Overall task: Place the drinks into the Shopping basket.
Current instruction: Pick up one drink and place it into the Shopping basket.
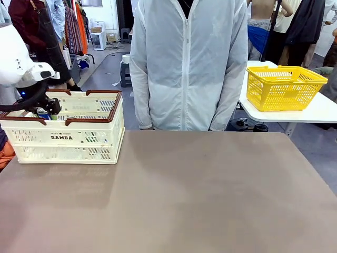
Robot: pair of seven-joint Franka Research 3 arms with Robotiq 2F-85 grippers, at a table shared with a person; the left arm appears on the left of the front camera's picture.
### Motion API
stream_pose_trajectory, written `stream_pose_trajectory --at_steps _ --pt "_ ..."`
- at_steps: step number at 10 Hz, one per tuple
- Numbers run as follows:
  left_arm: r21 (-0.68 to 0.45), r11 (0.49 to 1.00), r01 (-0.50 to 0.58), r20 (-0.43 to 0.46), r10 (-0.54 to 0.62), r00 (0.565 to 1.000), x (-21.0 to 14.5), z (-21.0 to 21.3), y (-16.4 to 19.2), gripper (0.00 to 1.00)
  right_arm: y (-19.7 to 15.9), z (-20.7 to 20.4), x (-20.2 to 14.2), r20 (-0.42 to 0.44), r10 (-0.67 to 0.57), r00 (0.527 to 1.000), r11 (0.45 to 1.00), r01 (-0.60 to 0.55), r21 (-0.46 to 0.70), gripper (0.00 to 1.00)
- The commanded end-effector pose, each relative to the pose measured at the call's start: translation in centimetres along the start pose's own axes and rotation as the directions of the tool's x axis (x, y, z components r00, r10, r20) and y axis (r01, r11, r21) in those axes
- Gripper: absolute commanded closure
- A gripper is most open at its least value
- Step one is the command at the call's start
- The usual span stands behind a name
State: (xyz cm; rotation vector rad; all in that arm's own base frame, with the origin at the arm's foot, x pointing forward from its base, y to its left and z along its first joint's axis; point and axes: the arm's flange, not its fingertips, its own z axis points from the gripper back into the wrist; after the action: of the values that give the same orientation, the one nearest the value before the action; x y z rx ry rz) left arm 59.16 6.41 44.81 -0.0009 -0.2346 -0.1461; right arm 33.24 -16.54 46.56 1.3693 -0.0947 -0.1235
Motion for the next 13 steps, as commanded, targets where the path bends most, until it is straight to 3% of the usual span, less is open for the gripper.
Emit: stream_pose_trajectory --at_steps 1,2,3,4,5,11,13 --pt "-0.015 1.000 0.026 -0.006 -0.026 1.000 0.5 0.2 0.7 1.00 0.4 0.1 -0.1 -0.008 -0.015 1.000 1.000 0.015 -0.002 0.00" --pt "0.001 1.000 0.029 -0.017 -0.029 0.999 0.7 -0.3 0.6 1.00 0.4 0.1 -0.1 -0.008 -0.015 1.000 1.000 0.015 -0.002 0.00" --pt "0.001 1.000 0.029 -0.028 -0.029 0.999 0.8 -0.5 0.6 0.66 0.4 0.1 -0.1 -0.008 -0.015 1.000 1.000 0.015 -0.002 0.00" --pt "0.001 1.000 0.030 -0.032 -0.030 0.999 0.8 -0.6 0.6 0.07 0.4 0.1 -0.1 -0.008 -0.015 1.000 1.000 0.015 -0.002 0.00" --pt "0.003 1.000 0.031 -0.031 -0.031 0.999 0.8 -0.7 0.5 0.00 0.4 0.1 -0.1 -0.008 -0.015 1.000 1.000 0.015 -0.002 0.00" --pt "-0.008 0.998 0.066 0.001 -0.066 0.998 -1.0 1.0 0.1 0.00 0.4 0.1 -0.1 -0.008 -0.015 1.000 1.000 0.015 -0.002 0.00" --pt "-0.096 0.988 0.123 -0.028 -0.126 0.992 -3.9 3.2 -0.3 0.00 0.4 0.1 -0.1 -0.008 -0.015 1.000 1.000 0.015 -0.002 0.00"
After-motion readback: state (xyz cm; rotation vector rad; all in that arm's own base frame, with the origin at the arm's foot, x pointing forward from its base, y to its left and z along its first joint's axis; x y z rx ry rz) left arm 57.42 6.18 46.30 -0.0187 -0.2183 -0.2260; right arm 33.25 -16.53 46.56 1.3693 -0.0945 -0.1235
